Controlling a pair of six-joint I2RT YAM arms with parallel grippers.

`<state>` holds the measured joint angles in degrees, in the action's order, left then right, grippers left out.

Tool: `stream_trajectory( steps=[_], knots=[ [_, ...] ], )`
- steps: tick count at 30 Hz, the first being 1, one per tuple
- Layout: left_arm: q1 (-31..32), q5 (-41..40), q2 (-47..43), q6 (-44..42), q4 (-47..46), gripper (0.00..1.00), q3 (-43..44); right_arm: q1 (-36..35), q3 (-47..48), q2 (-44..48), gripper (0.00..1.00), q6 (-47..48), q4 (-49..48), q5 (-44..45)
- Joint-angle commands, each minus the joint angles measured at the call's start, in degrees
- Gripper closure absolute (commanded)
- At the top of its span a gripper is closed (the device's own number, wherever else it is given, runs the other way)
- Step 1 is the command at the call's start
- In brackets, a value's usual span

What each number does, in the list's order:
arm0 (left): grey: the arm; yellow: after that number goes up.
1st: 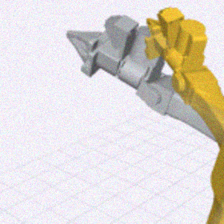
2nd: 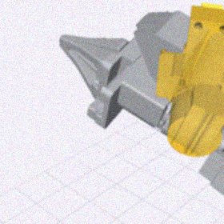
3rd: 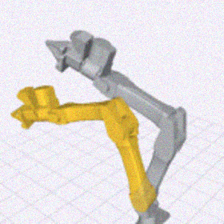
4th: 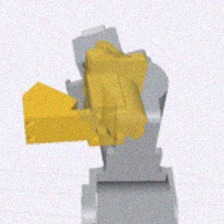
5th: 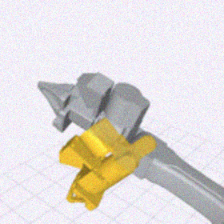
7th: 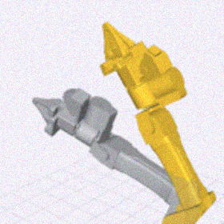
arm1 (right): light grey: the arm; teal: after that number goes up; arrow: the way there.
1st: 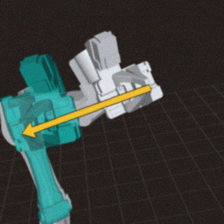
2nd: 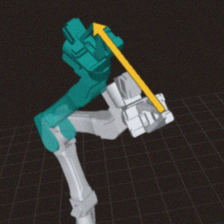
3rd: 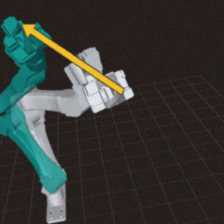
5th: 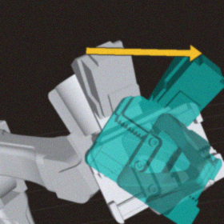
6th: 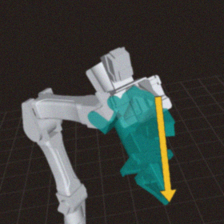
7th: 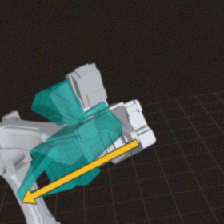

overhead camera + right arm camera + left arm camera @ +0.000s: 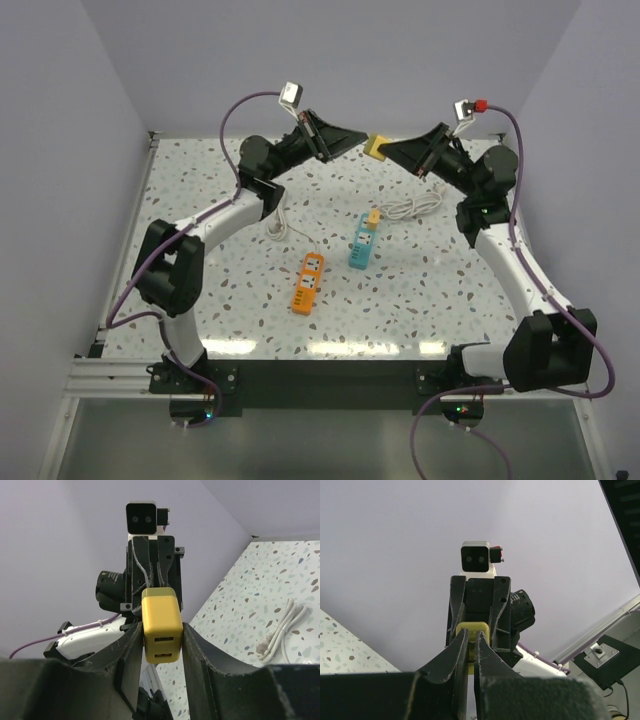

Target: Insert the plug

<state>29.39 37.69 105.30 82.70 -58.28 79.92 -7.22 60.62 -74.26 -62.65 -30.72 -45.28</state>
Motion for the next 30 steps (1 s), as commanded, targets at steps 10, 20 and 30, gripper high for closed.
stream_trajectory(
  steps=[10, 20, 30],
  knots=[
    [2.2, 0.1, 3.2, -2.0, 0.1, 1.0, 7.9, -0.2, 3.7, -3.0, 1.0, -3.1, -3.2, -5.6],
    [0.1, 0.9, 1.1, -5.6, 4.2, 0.0, 4.9, 0.7, 10.5, -3.0, 1.0, 5.7, 10.9, -2.4],
    [-10.0, -0.9, -11.7, -22.4, 23.3, 0.0, -8.5, 1.3, 25.3, -6.2, 1.0, 27.1, 50.5, 7.8]
  ],
)
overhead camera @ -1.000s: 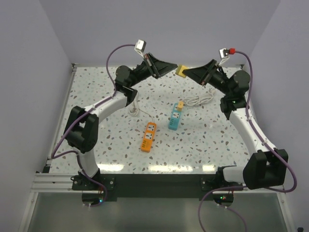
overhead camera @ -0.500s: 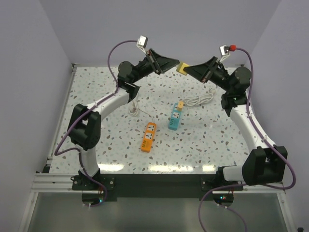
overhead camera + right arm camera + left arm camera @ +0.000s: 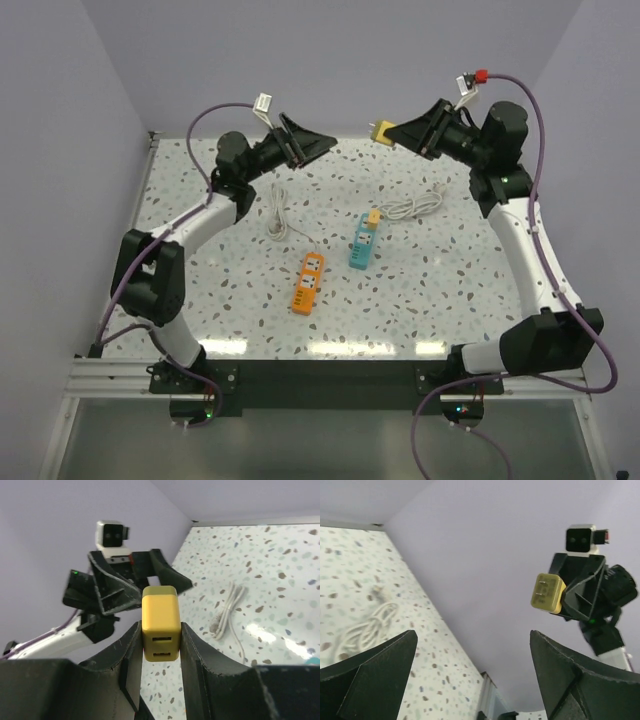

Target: Insert the plug

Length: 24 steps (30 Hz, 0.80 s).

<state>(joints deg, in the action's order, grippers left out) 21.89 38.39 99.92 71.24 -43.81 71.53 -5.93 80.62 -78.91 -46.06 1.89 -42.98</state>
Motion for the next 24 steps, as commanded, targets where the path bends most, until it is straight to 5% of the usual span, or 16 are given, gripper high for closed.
stream_trajectory(
  steps=[1, 9, 16, 24],
  knots=[
    [-2.8, -2.6, -7.7, -17.7, 17.8, 0.0, 0.6, -0.1, 8.1, -2.3, 1.0, 13.9, 25.8, 7.2],
    [-2.9, -14.0, -8.9, -41.3, 48.8, 0.0, 9.2, -8.7, 11.8, -10.3, 1.0, 18.2, 48.4, 27.0],
    [-2.9, -14.7, -8.2, -47.7, 54.2, 0.0, 10.0, -14.3, 12.9, -16.1, 1.0, 16.8, 57.7, 34.9],
    [-2.9, -12.2, -7.8, -49.5, 55.5, 0.0, 9.8, -16.0, 8.9, -18.4, 1.0, 12.5, 55.8, 37.2]
  ],
)
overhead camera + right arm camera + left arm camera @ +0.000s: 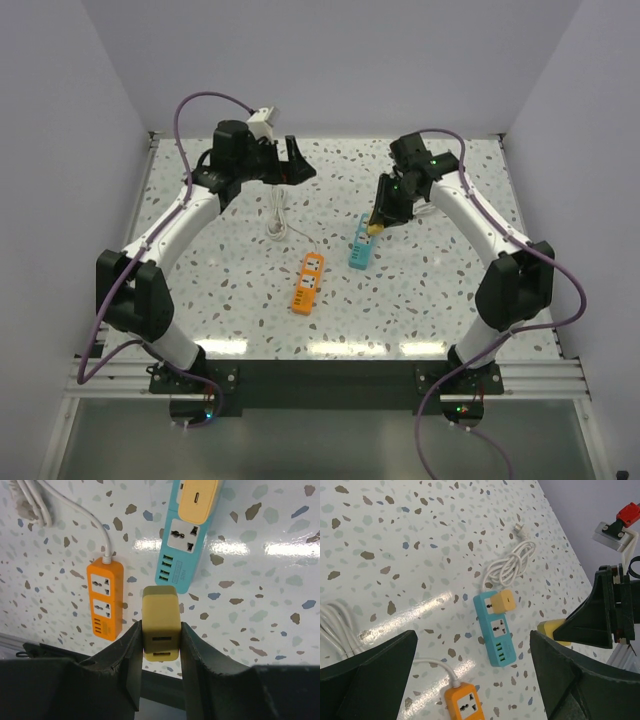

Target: Insert the plug

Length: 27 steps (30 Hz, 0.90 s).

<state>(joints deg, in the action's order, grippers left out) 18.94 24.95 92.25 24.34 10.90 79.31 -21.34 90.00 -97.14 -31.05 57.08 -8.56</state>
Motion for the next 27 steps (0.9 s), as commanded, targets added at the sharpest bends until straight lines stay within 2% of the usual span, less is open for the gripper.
stream_trajectory(
  steps=[1, 27],
  knots=[
    [0.0, 1.5, -0.1, -2.6, 0.6, 0.0, 1.5, -0.7, -0.3, -0.7, 1.0, -2.7, 0.5, 3.0],
    [-1.4, 5.9, 0.7, -1.7, -1.0, 0.0, 0.1, -2.1, 4.6, -13.1, 1.0, -2.6, -1.4, 8.4]
  ],
)
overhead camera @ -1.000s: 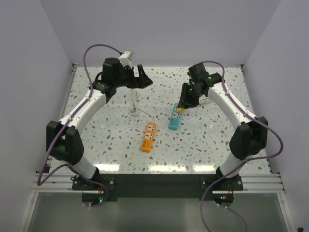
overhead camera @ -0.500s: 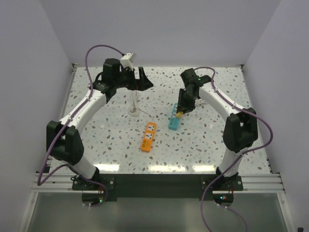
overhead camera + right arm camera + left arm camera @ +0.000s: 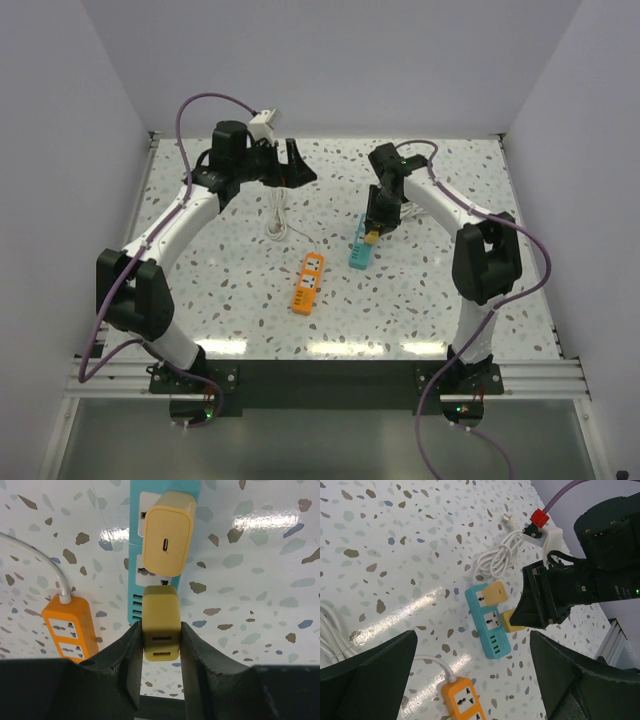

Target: Insert the plug

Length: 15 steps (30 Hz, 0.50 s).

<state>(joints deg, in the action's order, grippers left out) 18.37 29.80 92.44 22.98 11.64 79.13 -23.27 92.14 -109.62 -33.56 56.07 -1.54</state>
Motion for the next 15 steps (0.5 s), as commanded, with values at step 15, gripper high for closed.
stream_trajectory(
  steps=[15],
  knots=[
    [-1.7, 1.9, 2.6, -0.2, -1.4, 0.0, 1.7, -0.2, 3.7, -2.9, 1.0, 0.1, -0.3, 3.4]
  ],
)
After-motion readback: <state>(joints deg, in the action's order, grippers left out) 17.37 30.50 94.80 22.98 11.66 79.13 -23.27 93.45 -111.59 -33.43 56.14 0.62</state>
